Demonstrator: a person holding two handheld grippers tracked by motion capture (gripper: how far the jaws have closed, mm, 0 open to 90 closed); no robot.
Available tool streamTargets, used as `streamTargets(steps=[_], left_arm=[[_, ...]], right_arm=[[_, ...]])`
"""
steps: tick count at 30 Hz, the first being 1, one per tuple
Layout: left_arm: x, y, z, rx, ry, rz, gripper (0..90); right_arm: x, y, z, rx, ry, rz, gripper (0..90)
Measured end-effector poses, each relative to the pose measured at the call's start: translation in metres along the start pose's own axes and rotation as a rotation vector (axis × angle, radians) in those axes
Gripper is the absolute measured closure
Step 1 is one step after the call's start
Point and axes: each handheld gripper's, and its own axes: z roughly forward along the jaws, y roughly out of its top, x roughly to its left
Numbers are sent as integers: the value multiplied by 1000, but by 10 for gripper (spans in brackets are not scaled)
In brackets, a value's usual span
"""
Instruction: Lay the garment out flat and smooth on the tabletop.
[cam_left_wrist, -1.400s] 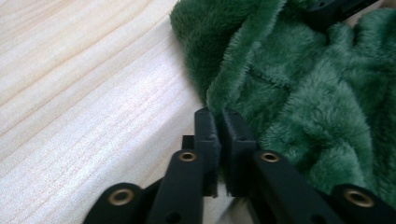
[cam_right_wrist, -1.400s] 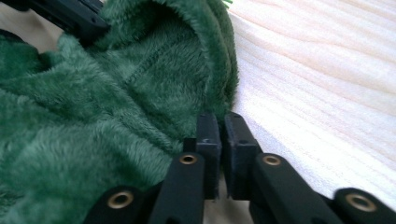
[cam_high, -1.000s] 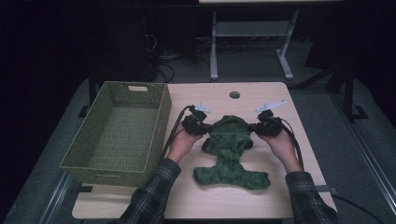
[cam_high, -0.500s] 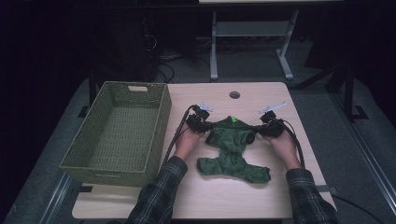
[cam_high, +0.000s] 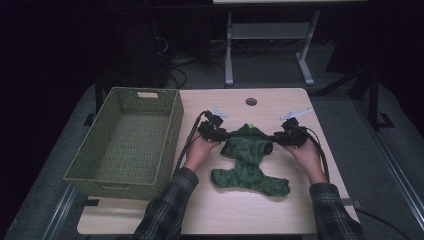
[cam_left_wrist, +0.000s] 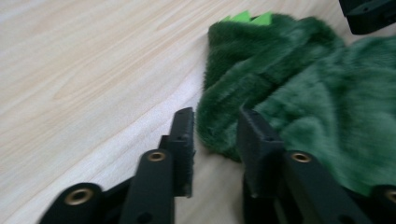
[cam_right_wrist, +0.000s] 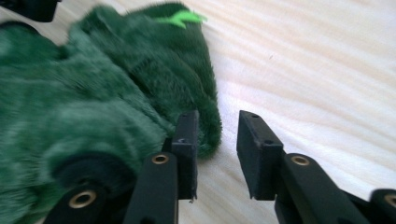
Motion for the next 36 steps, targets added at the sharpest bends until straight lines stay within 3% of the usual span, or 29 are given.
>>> streamTargets(steps=[8,13,16,19,23,27,30,32,36], left_arm=[[-12,-4,-33,-35,-59,11,497],[-23,-12,-54,-61,-98,12,424],[-34,-21,-62,-50,-108,38,394],[-41,-30,-68,-49,-104,52,350],[-50,-46,-75,-50,-108,70,284],[-59,-61,-83,-53,-115,84,231],[-67,-74,-85,-46,-102,92,174],[-71,-83,-87,-29,-88,120,147],[-76,-102,-91,-17,-72,122,134]], right_arm=[[10,1,-25,-41,24,-4,649],[20,-4,-40,-97,41,-4,638],[26,-7,-45,-114,63,-8,632],[35,-9,-49,-143,84,-27,629],[48,-11,-51,-145,135,-50,628],[60,-13,-52,-130,147,-81,625],[68,-13,-54,-135,159,-106,625],[74,-13,-54,-141,169,-123,624],[86,-12,-55,-152,213,-142,622]])
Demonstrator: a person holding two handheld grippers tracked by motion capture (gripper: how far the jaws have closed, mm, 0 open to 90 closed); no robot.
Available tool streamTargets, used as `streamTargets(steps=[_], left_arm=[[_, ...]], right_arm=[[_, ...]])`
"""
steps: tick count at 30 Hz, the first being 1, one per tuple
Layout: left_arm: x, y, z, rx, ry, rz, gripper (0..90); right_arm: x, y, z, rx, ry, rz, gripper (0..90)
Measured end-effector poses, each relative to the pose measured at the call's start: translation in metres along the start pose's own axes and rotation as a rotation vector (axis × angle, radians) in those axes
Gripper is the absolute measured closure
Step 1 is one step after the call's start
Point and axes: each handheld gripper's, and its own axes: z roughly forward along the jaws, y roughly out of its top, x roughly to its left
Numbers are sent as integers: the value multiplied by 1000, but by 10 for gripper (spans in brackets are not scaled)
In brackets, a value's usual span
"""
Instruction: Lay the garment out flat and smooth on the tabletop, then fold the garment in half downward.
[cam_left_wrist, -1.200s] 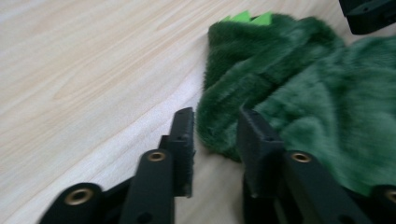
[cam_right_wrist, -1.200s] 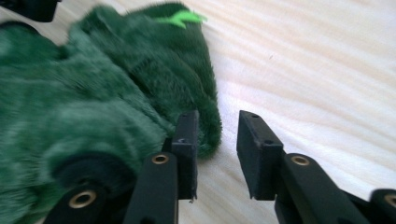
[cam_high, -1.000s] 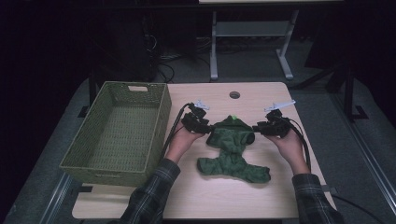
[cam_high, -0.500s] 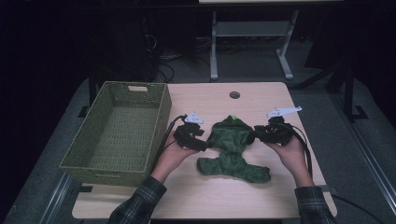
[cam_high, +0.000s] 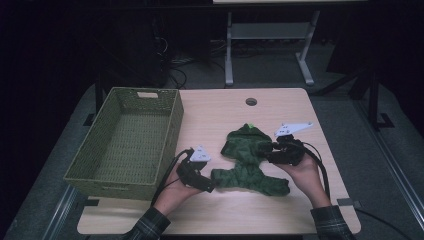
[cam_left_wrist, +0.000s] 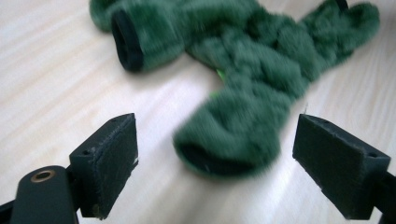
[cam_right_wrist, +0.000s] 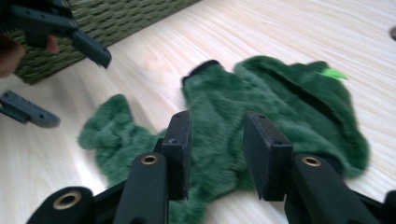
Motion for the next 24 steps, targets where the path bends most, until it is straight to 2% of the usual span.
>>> streamTargets(steps=[6,13,15,19,20,22,24], left_arm=[[-12,-19,-6,14,8,15,129],[-17,-37,-4,47,34,25,127],[-17,-41,-2,79,30,43,127],[-19,-50,2,100,25,53,127],[-19,-52,1,88,31,65,127],[-19,-53,1,79,31,62,127],[-18,-56,2,47,27,64,127]], right_arm=[[18,3,9,1,36,-27,629],[46,9,27,27,91,-85,641],[55,11,31,29,103,-105,645],[68,14,40,24,136,-129,664],[72,15,43,27,142,-131,667],[79,15,48,37,152,-145,675],[86,14,54,44,158,-155,682]])
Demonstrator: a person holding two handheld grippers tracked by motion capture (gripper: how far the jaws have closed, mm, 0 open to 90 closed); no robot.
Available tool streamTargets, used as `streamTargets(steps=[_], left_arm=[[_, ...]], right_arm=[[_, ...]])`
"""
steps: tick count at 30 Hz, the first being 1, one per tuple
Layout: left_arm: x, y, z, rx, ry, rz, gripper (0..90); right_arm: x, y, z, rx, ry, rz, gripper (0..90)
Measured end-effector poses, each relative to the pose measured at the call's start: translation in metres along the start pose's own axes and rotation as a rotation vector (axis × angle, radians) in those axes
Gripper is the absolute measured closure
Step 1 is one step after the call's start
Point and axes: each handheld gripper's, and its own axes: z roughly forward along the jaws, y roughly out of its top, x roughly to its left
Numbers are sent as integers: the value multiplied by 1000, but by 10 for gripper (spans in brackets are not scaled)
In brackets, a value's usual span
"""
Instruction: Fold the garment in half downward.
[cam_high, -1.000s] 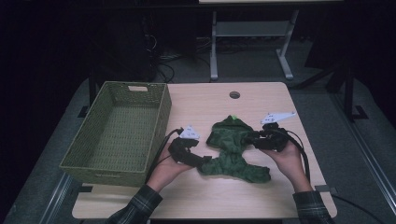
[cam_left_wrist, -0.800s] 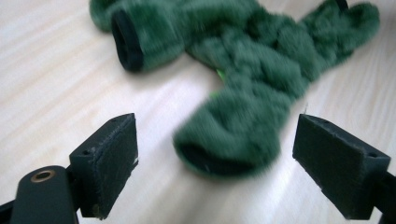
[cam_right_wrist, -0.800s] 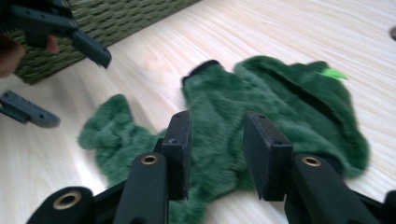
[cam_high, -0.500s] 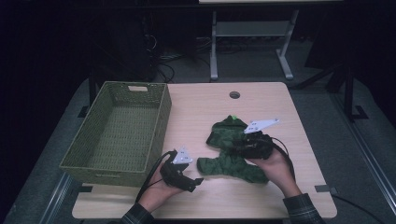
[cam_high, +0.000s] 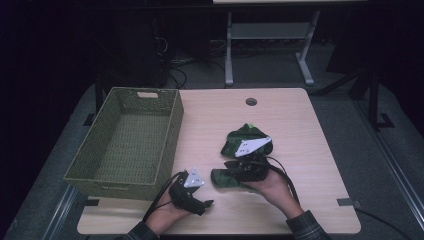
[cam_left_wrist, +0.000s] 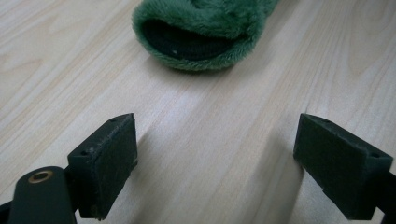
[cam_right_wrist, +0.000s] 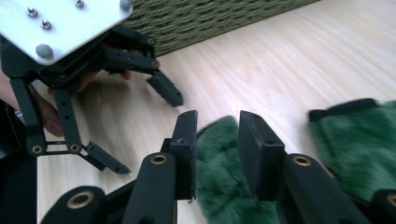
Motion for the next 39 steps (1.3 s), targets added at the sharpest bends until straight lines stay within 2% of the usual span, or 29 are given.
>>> streamTargets(steps=[2,6,10,12,14,22,25,27,29,33,34,37,39], left_arm=[[0,-3,1,-33,-1,-1,126],[0,-6,2,-63,-1,0,127],[0,-6,2,-63,-2,0,127],[1,-6,2,-58,0,4,127],[1,-6,1,-55,0,6,127],[0,-6,2,-59,-3,-2,126],[0,-6,2,-61,-4,-4,126],[0,-6,2,-60,-3,-3,126],[0,-6,2,-59,-4,-2,126],[0,-6,2,-60,-4,-2,126],[0,-6,2,-61,-4,-2,126],[0,-6,2,-61,-4,-3,125],[0,-6,2,-63,-5,-4,125]], right_arm=[[5,1,6,10,7,-7,690],[13,2,16,26,15,-14,707],[20,3,29,57,26,-31,715],[22,1,37,81,19,-32,715],[21,-1,44,96,12,-55,715],[20,-12,71,184,-73,-88,715],[22,-16,73,171,-89,-76,738],[22,-16,72,181,-108,-95,789],[23,-17,72,175,-96,-74,840],[25,-17,72,183,-87,-105,864],[26,-17,72,179,-74,-87,865],[25,-17,69,180,-45,-108,866],[27,-16,65,162,-5,-81,867]])
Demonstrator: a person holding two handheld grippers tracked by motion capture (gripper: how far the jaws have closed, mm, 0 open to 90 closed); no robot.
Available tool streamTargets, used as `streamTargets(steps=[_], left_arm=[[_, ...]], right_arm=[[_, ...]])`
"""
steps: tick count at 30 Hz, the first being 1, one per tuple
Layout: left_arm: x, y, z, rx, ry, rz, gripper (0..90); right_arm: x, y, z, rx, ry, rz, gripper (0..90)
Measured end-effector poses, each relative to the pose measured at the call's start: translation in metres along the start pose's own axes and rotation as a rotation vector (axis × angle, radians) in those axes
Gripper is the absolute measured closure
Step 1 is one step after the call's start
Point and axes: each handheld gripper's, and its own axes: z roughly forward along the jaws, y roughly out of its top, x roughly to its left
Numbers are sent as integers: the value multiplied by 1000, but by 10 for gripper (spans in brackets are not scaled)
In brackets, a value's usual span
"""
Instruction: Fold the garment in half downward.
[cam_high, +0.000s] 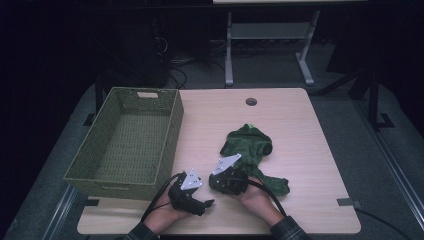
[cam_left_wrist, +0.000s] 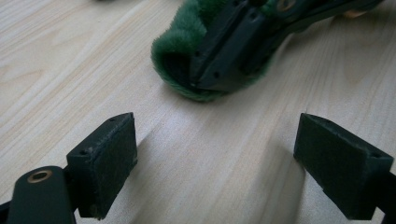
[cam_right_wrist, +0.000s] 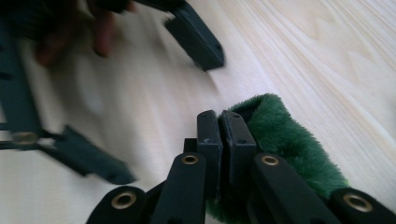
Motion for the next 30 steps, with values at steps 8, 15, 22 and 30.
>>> streamTargets(steps=[8,15,22,30], left_arm=[[0,0,0,3,1,5,125],[0,0,0,-1,-2,-4,125],[0,0,0,-1,-3,-2,125],[0,0,0,-2,-3,-1,125]], right_arm=[[6,-2,-10,-34,84,-7,866],[1,-3,-40,-125,70,31,859],[-14,-16,-66,-175,30,77,853],[-29,-34,-85,-183,-17,126,848]])
